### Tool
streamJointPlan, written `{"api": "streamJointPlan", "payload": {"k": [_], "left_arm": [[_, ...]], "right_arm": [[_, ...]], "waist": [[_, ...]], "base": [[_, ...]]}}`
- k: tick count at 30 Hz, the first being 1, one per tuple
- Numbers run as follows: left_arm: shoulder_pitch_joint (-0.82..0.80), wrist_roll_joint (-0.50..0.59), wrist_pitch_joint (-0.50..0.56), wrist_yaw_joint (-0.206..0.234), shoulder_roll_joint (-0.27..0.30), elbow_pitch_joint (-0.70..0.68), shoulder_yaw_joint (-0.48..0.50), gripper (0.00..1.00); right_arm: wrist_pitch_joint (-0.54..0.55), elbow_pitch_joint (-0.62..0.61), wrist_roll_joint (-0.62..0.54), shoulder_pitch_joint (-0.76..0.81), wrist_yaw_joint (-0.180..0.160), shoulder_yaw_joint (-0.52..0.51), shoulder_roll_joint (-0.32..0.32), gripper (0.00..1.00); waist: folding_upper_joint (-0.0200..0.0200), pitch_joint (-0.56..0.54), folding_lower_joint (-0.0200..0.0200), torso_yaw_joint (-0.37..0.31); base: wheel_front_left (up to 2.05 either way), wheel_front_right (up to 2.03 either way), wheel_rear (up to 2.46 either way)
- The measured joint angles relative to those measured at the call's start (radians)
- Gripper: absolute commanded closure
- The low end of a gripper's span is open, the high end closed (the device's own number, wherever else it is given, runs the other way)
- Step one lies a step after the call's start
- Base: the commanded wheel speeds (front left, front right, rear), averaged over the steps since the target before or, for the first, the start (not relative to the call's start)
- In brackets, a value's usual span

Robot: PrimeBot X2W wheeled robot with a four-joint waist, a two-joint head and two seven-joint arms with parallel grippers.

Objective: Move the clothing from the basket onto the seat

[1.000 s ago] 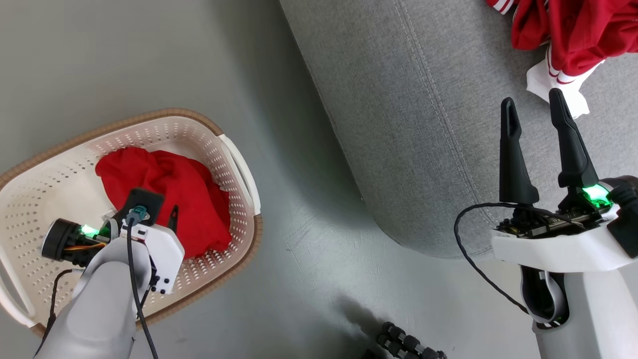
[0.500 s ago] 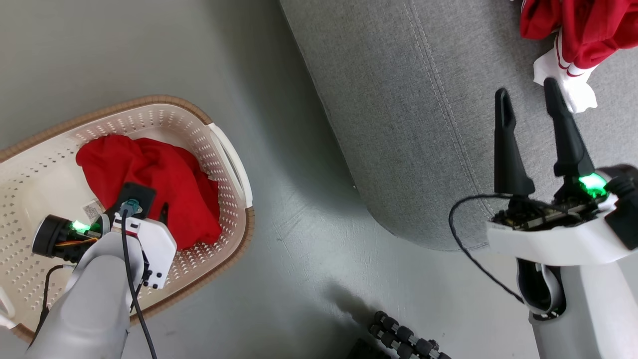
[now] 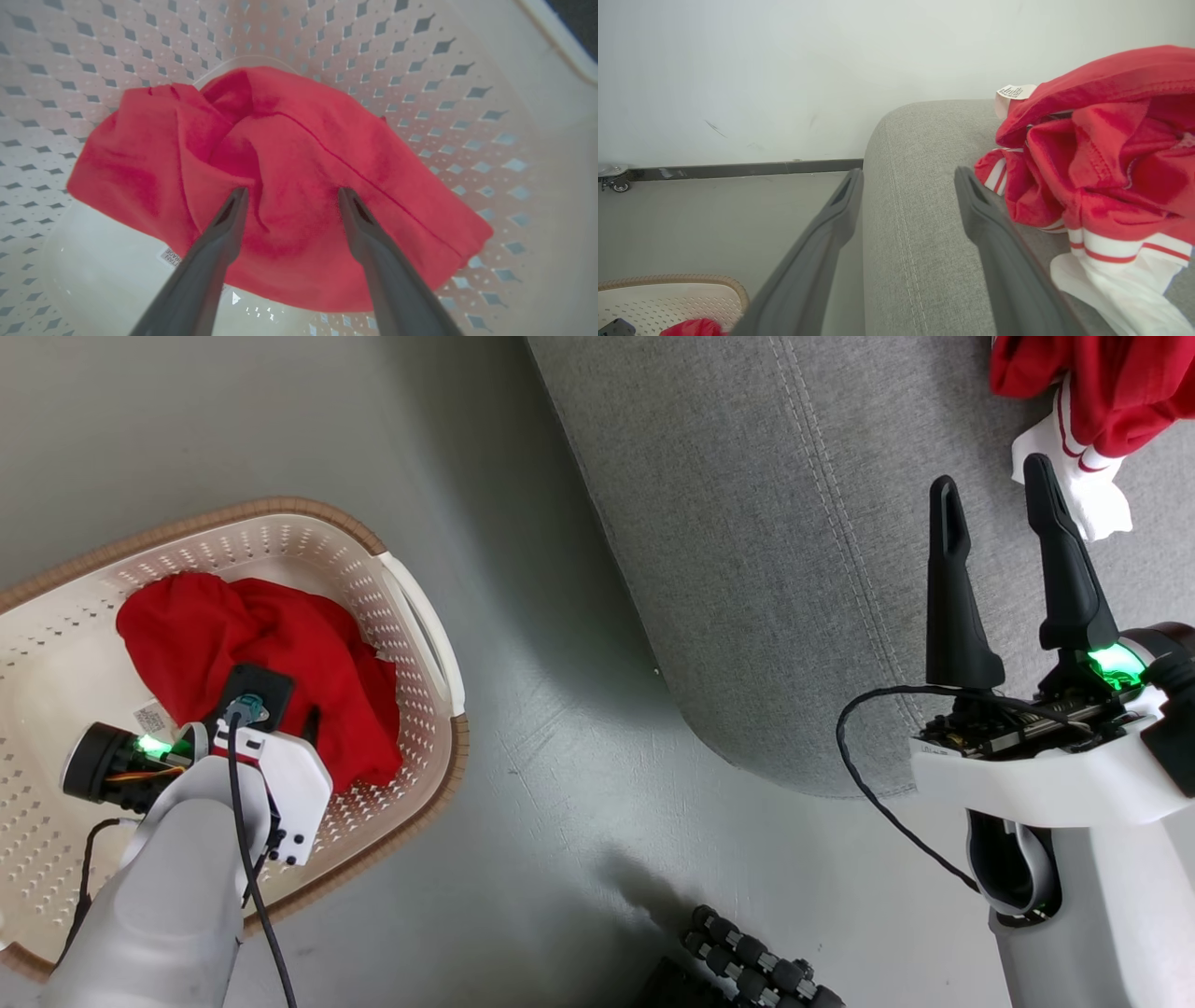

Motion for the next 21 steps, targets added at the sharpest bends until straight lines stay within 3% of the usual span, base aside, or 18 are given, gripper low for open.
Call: {"api": "streamJointPlan", "payload": {"k": [12, 13, 15, 16, 18, 19, 21], "left_arm": [[-0.038, 0.007, 0.018, 0.001, 0.002, 0.040, -0.007, 0.00], [-0.041, 0.007, 0.018, 0.002, 0.002, 0.041, -0.007, 0.06], [-0.043, 0.007, 0.018, 0.001, 0.001, 0.046, -0.006, 0.32], [-0.043, 0.007, 0.018, 0.001, -0.001, 0.049, -0.007, 0.53], [-0.043, 0.007, 0.017, 0.001, -0.003, 0.050, -0.007, 0.76], [-0.043, 0.007, 0.015, 0.001, -0.004, 0.051, -0.007, 0.87], [-0.043, 0.007, 0.008, 0.001, -0.008, 0.053, -0.008, 1.00]], "right_arm": [[0.000, -0.003, 0.000, 0.001, 0.000, -0.001, 0.000, 0.00], [0.000, -0.003, 0.000, 0.000, 0.000, -0.001, 0.000, 0.00], [0.000, -0.003, 0.000, 0.000, 0.000, -0.002, 0.000, 0.00], [0.000, -0.003, 0.000, 0.000, 0.000, -0.002, 0.000, 0.00], [0.000, -0.003, 0.000, 0.000, 0.000, -0.003, 0.000, 0.00], [0.000, -0.003, 0.000, 0.000, 0.000, -0.005, 0.000, 0.00], [0.000, -0.003, 0.000, 0.000, 0.000, -0.005, 0.000, 0.00]], "waist": [[0.0000, 0.025, 0.0000, 0.001], [0.0000, 0.027, 0.0000, 0.001], [0.0000, 0.030, 0.0000, 0.002], [0.0000, 0.031, 0.0000, 0.003], [0.0000, 0.032, 0.0000, 0.004], [0.0000, 0.033, 0.0000, 0.004], [0.0000, 0.034, 0.0001, 0.004]], "base": [[0.00, 0.00, 0.00], [0.00, 0.00, 0.00], [0.00, 0.00, 0.00], [0.00, 0.00, 0.00], [0.00, 0.00, 0.00], [0.00, 0.00, 0.00], [0.00, 0.00, 0.00]]}}
